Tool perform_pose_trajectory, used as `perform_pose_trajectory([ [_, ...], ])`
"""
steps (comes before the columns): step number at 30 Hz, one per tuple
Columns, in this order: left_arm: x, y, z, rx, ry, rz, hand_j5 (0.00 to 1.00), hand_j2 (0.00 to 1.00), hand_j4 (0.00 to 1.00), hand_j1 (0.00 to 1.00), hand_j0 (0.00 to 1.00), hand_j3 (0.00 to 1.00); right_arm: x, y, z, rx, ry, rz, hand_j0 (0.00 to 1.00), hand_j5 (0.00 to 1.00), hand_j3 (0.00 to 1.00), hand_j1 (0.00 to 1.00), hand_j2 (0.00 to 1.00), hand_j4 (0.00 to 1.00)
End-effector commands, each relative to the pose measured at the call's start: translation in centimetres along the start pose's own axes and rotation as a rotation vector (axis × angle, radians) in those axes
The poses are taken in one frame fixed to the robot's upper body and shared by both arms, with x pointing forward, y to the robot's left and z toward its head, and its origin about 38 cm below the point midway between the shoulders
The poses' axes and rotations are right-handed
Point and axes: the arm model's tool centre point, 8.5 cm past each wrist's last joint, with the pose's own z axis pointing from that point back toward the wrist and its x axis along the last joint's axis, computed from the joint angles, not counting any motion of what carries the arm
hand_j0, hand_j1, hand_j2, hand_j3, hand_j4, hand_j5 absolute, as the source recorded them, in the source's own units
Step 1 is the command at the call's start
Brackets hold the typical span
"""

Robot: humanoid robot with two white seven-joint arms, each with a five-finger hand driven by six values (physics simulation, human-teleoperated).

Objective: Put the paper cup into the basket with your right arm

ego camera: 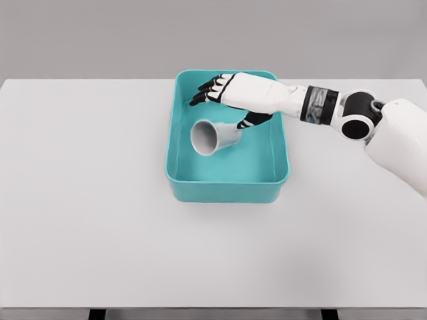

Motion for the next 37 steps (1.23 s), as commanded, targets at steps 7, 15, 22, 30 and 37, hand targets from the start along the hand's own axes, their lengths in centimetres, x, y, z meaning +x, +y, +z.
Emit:
perform_pose_trajectory([
  [7, 0.0, 0.0, 0.0, -0.001, 0.001, 0.001, 1.00, 1.00, 1.00, 1.00, 1.00, 1.00, -4.1, -6.0, 7.9, -0.003, 0.162, 0.110, 1.00, 1.00, 1.00, 1.00, 1.00, 1.00],
  [15, 0.0, 0.0, 0.0, -0.001, 0.001, 0.001, 1.00, 1.00, 1.00, 1.00, 1.00, 1.00, -5.6, -4.2, 15.9, 0.029, 0.291, 0.034, 1.00, 1.00, 1.00, 1.00, 1.00, 1.00],
  [22, 0.0, 0.0, 0.0, -0.001, 0.001, 0.001, 1.00, 1.00, 1.00, 1.00, 1.00, 1.00, -5.5, -0.3, 20.1, 0.148, 0.360, 0.003, 1.00, 1.00, 1.00, 1.00, 1.00, 1.00],
  [30, 0.0, 0.0, 0.0, 0.001, -0.001, 0.000, 1.00, 1.00, 1.00, 1.00, 1.00, 1.00, -5.1, 1.1, 19.9, 0.195, 0.343, -0.010, 1.00, 1.00, 1.00, 1.00, 1.00, 1.00],
  [37, -0.3, 0.0, 0.0, 0.001, 0.007, 0.008, 1.00, 1.00, 1.00, 1.00, 1.00, 1.00, -5.1, 1.3, 20.1, 0.208, 0.345, -0.013, 1.00, 1.00, 1.00, 1.00, 1.00, 1.00],
])
